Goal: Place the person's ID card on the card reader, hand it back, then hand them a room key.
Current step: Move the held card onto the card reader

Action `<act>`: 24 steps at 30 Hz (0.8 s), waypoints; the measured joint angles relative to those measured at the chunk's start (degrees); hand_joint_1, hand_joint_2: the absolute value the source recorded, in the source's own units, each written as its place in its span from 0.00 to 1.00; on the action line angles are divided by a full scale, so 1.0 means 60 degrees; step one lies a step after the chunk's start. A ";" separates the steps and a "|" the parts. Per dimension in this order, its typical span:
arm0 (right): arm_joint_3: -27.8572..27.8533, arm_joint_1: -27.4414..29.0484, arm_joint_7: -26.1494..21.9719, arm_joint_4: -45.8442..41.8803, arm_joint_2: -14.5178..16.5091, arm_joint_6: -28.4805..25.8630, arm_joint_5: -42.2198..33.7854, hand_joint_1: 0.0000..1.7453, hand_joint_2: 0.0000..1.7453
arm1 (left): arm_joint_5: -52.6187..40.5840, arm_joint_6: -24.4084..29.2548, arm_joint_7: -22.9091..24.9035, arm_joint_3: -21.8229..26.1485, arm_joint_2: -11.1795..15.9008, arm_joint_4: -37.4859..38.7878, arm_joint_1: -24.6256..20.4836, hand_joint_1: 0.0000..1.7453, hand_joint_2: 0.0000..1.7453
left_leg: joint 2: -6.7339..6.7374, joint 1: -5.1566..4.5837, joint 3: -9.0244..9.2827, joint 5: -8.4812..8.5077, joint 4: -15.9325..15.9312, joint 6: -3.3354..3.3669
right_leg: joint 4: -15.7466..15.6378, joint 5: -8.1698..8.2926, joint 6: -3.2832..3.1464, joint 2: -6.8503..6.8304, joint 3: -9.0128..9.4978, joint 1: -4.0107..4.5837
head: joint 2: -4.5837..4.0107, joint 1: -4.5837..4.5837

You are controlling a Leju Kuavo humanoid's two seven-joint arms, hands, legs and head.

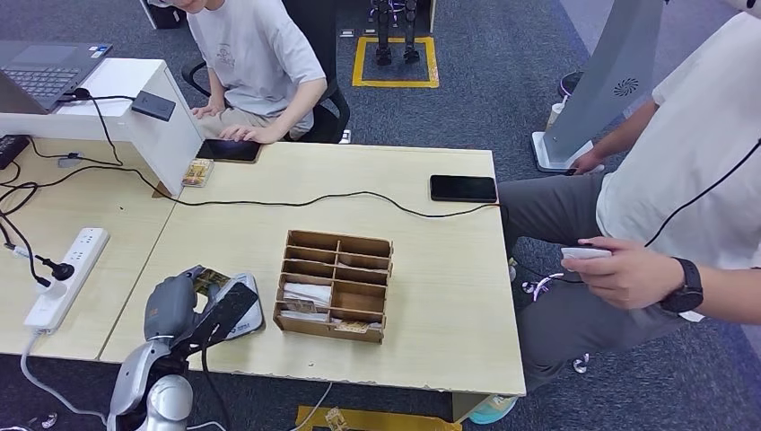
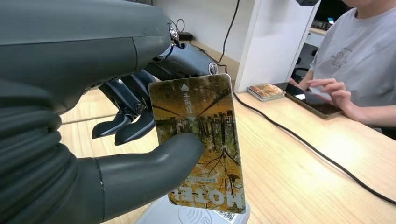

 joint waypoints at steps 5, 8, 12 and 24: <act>0.0059 -0.0007 -0.0036 0.0003 0.0000 0.0003 0.0000 0.00 1.00 | -0.0594 0.0198 0.0220 -0.0128 -0.0037 0.0184 -0.0155 1.00 1.00 | 0.0000 0.0000 0.0001 0.0000 0.0000 0.0000 | 0.0000 0.0000 0.0000 0.0000 0.0000 0.0000 | 0.0000 0.0001; 0.0131 -0.0008 -0.0032 0.0006 0.0000 0.0007 0.0000 0.00 1.00 | -0.0968 0.0465 0.0324 -0.0157 -0.0037 0.0378 -0.0246 1.00 1.00 | 0.0000 0.0000 0.0001 0.0000 0.0000 0.0000 | 0.0000 0.0000 0.0000 0.0001 0.0000 0.0000 | 0.0000 0.0001; 0.0198 -0.0010 -0.0013 0.0012 0.0000 0.0007 0.0001 0.00 1.00 | -0.1084 0.0547 0.0353 -0.0158 -0.0043 0.0632 -0.0311 1.00 1.00 | 0.0001 0.0000 0.0001 0.0000 0.0000 0.0000 | 0.0000 0.0000 0.0000 0.0001 0.0000 0.0000 | 0.0000 0.0000; 0.0255 -0.0014 -0.0038 0.0036 0.0000 0.0000 0.0000 0.00 1.00 | -0.1232 0.0527 0.0382 -0.0154 -0.0060 0.1198 -0.0437 1.00 1.00 | 0.0001 0.0000 0.0001 0.0000 0.0000 0.0000 | 0.0000 0.0000 0.0000 0.0001 0.0001 0.0000 | 0.0000 0.0001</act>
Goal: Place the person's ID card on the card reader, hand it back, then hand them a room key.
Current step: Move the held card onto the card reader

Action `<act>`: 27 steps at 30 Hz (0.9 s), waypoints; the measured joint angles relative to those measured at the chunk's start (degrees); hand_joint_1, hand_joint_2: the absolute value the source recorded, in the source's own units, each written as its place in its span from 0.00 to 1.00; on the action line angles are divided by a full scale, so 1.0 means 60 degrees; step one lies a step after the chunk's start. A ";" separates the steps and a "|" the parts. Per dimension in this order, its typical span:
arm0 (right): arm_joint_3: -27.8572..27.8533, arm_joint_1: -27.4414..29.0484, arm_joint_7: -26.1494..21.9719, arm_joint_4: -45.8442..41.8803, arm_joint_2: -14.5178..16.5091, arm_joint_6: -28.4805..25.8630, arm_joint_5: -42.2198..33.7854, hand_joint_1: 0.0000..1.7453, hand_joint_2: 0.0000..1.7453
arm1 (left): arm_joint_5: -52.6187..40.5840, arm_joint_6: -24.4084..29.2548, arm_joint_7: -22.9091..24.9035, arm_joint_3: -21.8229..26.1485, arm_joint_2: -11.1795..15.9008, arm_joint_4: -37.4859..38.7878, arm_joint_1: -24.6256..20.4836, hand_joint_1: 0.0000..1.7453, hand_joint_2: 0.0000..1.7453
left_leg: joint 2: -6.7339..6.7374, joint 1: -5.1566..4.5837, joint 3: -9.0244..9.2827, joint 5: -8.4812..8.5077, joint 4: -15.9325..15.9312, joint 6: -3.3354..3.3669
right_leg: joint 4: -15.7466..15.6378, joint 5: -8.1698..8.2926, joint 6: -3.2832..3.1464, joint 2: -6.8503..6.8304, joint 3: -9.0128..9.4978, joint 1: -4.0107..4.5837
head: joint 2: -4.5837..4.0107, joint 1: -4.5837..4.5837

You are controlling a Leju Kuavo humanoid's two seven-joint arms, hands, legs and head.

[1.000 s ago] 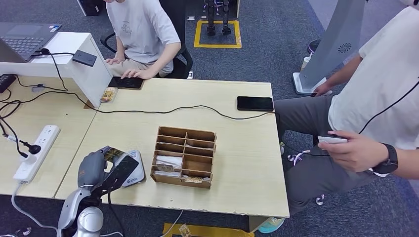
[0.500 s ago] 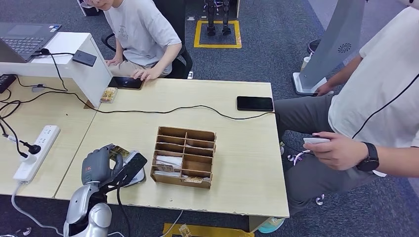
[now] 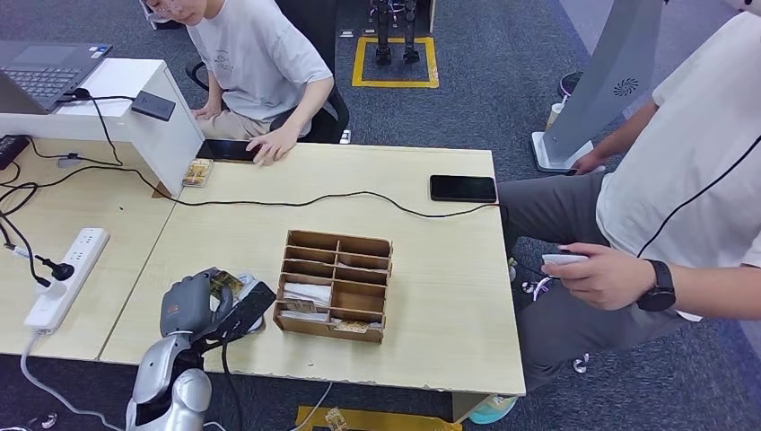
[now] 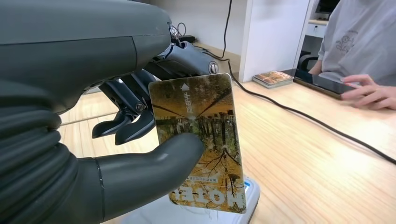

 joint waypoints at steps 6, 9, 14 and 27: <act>0.0012 -0.0002 0.0015 0.0023 0.0000 0.0010 -0.0004 0.00 1.00 | -0.0106 0.0001 0.0000 0.0000 -0.0066 0.0194 -0.0005 1.00 1.00 | 0.0000 0.0000 -0.0001 0.0000 0.0000 0.0000 | 0.0000 0.0000 0.0000 0.0000 0.0000 0.0000 | 0.0000 -0.0001; 0.0015 -0.0005 0.0013 0.0023 0.0000 0.0008 -0.0023 0.00 1.00 | -0.0267 0.0008 -0.0003 -0.0001 -0.0103 0.0272 -0.0007 1.00 1.00 | 0.0000 0.0000 -0.0001 0.0000 0.0000 0.0000 | 0.0000 0.0000 0.0000 0.0000 0.0000 0.0000 | 0.0000 -0.0001; 0.0015 -0.0008 0.0000 0.0030 0.0000 0.0011 -0.0015 0.00 1.00 | -0.0718 0.0076 0.0087 -0.0008 -0.0178 0.0430 -0.0006 1.00 1.00 | 0.0000 0.0000 0.0000 0.0000 0.0000 0.0000 | 0.0000 0.0000 0.0000 0.0000 0.0000 0.0000 | 0.0000 0.0000; 0.0173 -0.0014 0.0003 0.0064 0.0000 -0.0009 -0.0015 0.00 1.00 | -0.1830 0.0581 0.0420 -0.0284 -0.0252 0.0830 -0.0084 1.00 1.00 | 0.0000 0.0000 0.0002 0.0000 0.0000 0.0000 | 0.0000 0.0000 0.0000 0.0000 0.0000 0.0000 | 0.0000 0.0000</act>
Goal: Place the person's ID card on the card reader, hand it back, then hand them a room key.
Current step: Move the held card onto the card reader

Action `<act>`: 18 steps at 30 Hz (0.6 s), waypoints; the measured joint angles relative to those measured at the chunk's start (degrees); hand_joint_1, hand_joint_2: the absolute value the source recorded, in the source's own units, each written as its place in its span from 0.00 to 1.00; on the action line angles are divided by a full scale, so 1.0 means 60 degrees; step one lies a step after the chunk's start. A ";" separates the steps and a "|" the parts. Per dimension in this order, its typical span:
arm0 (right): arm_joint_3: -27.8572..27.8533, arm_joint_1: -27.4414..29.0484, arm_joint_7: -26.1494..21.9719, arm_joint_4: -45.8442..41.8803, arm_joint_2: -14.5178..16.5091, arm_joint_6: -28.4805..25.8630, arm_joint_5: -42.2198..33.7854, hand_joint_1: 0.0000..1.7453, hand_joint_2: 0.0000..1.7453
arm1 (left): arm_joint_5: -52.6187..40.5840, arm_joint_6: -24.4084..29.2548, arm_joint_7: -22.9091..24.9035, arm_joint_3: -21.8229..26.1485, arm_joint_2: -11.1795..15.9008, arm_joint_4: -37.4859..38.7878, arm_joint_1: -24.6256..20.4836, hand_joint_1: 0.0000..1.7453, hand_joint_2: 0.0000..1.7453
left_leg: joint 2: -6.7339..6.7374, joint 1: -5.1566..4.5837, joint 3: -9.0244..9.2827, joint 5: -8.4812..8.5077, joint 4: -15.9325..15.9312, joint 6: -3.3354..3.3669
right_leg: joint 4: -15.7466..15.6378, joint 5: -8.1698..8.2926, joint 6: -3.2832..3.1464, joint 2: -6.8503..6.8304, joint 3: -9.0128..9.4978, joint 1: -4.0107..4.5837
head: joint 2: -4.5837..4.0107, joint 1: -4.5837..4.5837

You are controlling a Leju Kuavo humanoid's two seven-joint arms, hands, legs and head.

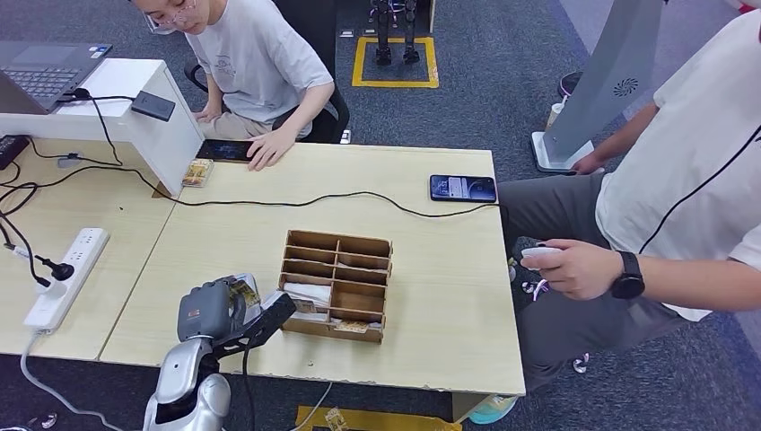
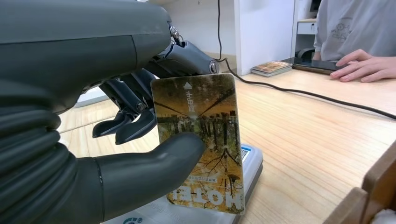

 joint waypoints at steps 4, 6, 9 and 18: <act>0.0015 -0.0022 -0.0007 0.0003 0.0008 -0.0026 0.0000 0.00 1.00 | -0.0086 0.0019 0.0103 -0.0026 -0.0015 0.0139 -0.0074 1.00 1.00 | 0.0000 0.0000 0.0000 0.0000 0.0000 0.0000 | 0.0000 0.0000 0.0000 0.0000 0.0001 0.0000 | 0.0000 -0.0001; 0.0027 -0.0035 -0.0005 0.0003 0.0015 -0.0035 0.0000 0.00 1.00 | -0.0094 0.0034 0.0117 -0.0025 -0.0016 0.0200 -0.0109 1.00 1.00 | 0.0000 0.0000 0.0001 0.0000 0.0000 0.0000 | 0.0000 0.0000 0.0000 0.0000 0.0001 0.0000 | 0.0000 -0.0001; 0.0059 -0.0039 0.0014 0.0003 0.0023 -0.0035 0.0000 0.00 1.00 | -0.0117 0.0091 0.0173 -0.0022 -0.0016 0.0286 -0.0159 1.00 1.00 | -0.0001 0.0000 0.0001 0.0000 0.0000 0.0000 | 0.0000 0.0000 0.0000 0.0000 0.0001 0.0000 | 0.0000 0.0000; 0.0198 -0.0041 -0.0037 0.0003 0.0033 -0.0031 0.0000 0.00 1.00 | -0.0149 0.0168 0.0232 -0.0021 -0.0016 0.0585 -0.0347 1.00 1.00 | -0.0002 0.0000 0.0003 0.0001 0.0000 0.0000 | 0.0000 0.0000 0.0000 -0.0002 0.0005 0.0000 | 0.0000 -0.0001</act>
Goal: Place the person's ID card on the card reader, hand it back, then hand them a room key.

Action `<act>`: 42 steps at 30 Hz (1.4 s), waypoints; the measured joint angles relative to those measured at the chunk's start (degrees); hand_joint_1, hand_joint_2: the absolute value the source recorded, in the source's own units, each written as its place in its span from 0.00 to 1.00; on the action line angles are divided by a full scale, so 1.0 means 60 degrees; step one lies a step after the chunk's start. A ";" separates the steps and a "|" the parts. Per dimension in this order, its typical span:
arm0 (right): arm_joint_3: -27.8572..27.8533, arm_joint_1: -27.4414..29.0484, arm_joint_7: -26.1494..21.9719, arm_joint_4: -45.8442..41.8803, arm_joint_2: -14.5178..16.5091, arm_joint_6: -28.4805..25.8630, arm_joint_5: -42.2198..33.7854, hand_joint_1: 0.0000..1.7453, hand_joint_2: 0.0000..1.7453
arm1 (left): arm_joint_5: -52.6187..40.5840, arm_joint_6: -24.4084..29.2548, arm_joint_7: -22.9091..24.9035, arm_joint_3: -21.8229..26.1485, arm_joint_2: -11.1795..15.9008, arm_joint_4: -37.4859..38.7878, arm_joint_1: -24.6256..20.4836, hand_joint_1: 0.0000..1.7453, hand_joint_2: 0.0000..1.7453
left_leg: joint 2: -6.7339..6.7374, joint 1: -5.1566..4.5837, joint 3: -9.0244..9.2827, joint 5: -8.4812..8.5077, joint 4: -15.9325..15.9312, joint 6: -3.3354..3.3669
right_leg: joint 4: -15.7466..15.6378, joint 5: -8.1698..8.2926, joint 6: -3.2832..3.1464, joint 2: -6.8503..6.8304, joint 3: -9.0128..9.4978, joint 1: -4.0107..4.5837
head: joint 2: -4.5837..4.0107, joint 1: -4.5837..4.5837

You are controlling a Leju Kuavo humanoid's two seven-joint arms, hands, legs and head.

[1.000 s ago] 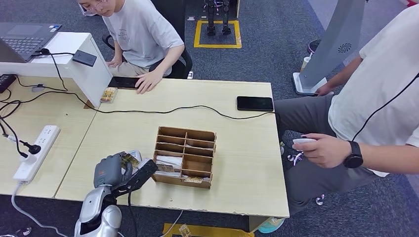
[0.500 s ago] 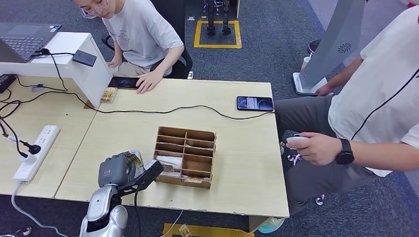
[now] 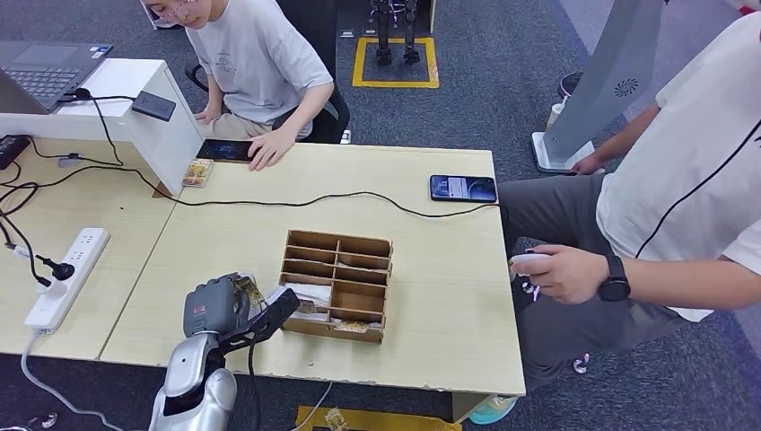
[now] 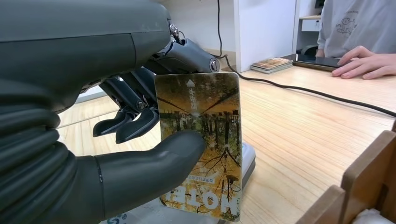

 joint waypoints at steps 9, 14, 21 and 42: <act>0.0093 -0.0006 -0.0154 0.0006 0.0007 -0.0119 0.0000 0.00 1.00 | -0.0017 0.0005 0.0000 0.0169 -0.0002 0.0342 -0.0244 1.00 1.00 | 0.0000 0.0000 0.0002 0.0000 0.0000 0.0000 | 0.0000 0.0000 0.0000 0.0000 0.0004 0.0000 | 0.0000 0.0000; 0.0125 -0.0007 -0.0166 0.0015 0.0007 -0.0120 0.0000 0.00 1.00 | -0.0016 0.0004 0.0000 0.0308 -0.0004 0.0459 -0.0308 1.00 1.00 | 0.0000 0.0000 0.0003 0.0000 0.0000 0.0000 | 0.0000 0.0000 0.0000 0.0000 0.0005 0.0000 | 0.0000 0.0000; 0.0208 -0.0007 -0.0181 0.0047 0.0011 -0.0135 0.0000 0.00 1.00 | 0.0377 -0.0017 -0.0230 0.0613 -0.0029 0.0540 -0.0360 1.00 1.00 | 0.0000 0.0000 0.0006 0.0000 0.0000 0.0000 | 0.0000 0.0000 0.0000 0.0000 0.0006 0.0000 | 0.0000 0.0000; 0.0313 -0.0003 -0.0269 0.0145 0.0007 -0.0146 0.0000 0.00 1.00 | 0.7164 -0.1783 -0.2025 0.1678 -0.0158 -0.0484 -0.0492 1.00 1.00 | 0.0002 0.0001 0.0005 0.0002 0.0000 -0.0003 | 0.0000 0.0001 -0.0001 0.0002 0.0003 0.0001 | 0.0000 -0.0003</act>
